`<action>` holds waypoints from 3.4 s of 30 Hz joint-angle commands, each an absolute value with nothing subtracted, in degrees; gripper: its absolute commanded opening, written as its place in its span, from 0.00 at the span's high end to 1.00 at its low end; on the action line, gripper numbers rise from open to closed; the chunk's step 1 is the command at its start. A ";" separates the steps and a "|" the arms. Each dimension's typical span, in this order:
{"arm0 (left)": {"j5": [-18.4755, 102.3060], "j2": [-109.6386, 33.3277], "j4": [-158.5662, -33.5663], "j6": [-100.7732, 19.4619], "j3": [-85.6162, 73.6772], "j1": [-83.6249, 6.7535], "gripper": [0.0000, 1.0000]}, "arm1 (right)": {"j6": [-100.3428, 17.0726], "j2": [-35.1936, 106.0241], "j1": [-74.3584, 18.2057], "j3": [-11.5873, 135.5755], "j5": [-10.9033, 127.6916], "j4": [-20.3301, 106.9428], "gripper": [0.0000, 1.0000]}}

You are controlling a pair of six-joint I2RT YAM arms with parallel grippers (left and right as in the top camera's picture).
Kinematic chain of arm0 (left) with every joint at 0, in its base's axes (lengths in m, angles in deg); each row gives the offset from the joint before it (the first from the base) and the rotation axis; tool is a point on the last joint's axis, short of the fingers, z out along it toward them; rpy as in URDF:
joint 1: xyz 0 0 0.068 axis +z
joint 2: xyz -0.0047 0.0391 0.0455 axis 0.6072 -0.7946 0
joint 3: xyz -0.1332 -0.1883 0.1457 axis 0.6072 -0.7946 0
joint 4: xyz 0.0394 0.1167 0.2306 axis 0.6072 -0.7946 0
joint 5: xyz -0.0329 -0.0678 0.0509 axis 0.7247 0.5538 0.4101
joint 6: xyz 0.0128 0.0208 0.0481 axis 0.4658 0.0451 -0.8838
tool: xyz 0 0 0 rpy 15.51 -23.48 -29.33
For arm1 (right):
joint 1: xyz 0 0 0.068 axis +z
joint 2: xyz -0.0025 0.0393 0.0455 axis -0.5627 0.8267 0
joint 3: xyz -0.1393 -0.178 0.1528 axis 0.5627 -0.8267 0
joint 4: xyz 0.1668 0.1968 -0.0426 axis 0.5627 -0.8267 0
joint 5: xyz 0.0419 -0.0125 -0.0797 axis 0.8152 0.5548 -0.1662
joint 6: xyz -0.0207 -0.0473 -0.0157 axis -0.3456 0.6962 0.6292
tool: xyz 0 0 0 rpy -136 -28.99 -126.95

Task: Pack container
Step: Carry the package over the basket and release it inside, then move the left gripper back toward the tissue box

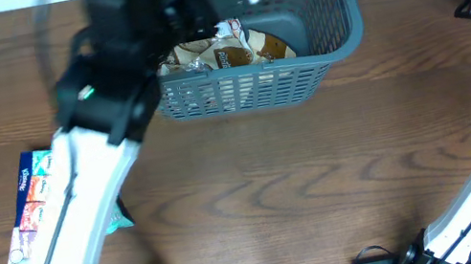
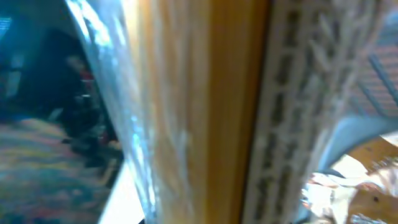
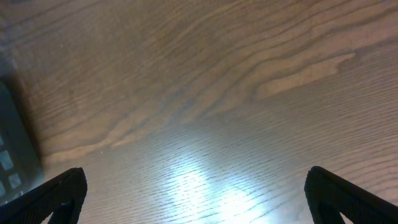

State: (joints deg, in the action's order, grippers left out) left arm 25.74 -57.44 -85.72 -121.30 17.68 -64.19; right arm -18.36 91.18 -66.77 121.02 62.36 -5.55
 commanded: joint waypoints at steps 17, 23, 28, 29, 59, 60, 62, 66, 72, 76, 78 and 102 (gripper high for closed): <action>25.39 -77.64 -96.60 -122.91 19.17 -64.19 0.76 | -19.12 90.86 -66.84 120.80 62.82 -7.08 0.01; 25.35 -74.71 -97.48 -118.19 19.19 -64.19 0.14 | -19.12 90.86 -66.84 120.80 62.86 -7.11 0.01; 25.17 -68.00 -101.78 -117.47 19.19 -64.19 0.01 | -18.88 90.86 -66.84 120.80 64.87 -7.11 0.01; 24.87 -66.36 -102.52 -116.20 19.19 -64.13 0.02 | -18.86 90.86 -66.84 120.80 64.85 -7.11 0.01; 4.65 -31.87 -137.61 -88.71 14.88 -19.89 0.01 | -18.88 90.86 -66.84 120.80 65.01 -6.98 0.01; 6.35 -33.10 -136.64 -89.01 13.68 -18.05 0.02 | -18.88 90.86 -66.84 120.80 64.98 -6.95 0.01; 9.37 -34.69 -134.65 -88.73 11.54 -15.82 0.02 | -18.88 90.86 -66.84 120.80 65.01 -6.95 0.01; 13.06 -38.49 -130.37 -87.77 6.62 -12.26 0.02 | -18.88 90.86 -66.84 120.80 65.01 -6.63 0.01; 21.70 -46.84 -126.68 -88.18 4.35 -7.30 0.02 | -18.86 90.86 -66.84 120.80 64.98 -6.43 0.01; 25.74 -53.58 -127.81 -88.14 4.35 -4.77 0.02 | -18.86 90.86 -66.84 120.80 64.98 -6.45 0.01; 26.70 -56.64 -128.53 -88.16 4.35 -4.17 0.02 | -18.86 90.86 -66.84 120.80 64.98 -6.47 0.01; 19.16 -70.14 -126.81 -96.18 -2.52 -1.40 0.01 | -18.27 90.86 -66.84 120.80 63.85 -4.92 0.01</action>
State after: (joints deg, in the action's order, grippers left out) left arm 20.93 -69.38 -127.51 -95.20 -0.42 -1.71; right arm -18.31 91.18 -66.77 121.02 63.80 -5.14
